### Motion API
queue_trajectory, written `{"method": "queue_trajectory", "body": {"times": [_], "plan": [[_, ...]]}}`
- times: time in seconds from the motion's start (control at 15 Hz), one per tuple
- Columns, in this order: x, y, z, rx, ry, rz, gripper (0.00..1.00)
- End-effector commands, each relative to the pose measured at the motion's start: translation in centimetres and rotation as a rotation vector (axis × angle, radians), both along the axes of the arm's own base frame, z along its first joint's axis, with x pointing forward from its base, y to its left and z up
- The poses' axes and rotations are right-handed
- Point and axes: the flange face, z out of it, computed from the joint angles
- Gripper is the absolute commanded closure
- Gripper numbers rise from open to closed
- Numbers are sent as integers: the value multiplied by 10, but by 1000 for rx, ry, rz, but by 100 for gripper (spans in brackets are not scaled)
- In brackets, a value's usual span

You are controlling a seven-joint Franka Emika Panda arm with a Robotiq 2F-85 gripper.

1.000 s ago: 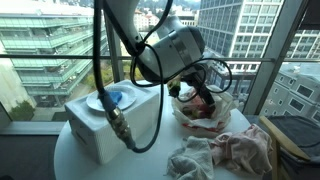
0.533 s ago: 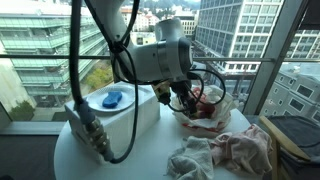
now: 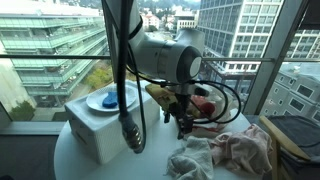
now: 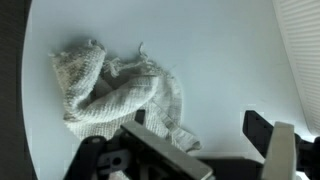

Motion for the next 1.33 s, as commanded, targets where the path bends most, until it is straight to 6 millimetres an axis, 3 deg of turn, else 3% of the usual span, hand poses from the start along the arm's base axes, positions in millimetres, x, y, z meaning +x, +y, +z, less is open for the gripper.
{"method": "queue_trajectory", "body": {"times": [0.0,0.4,0.87,1.27], "plan": [[0,-2,5,4,30,14,0],[3,7,8,6,55,35,0],[-14,4,-42,119,131,187,0],[-34,-15,-73,92,202,134,0]]}}
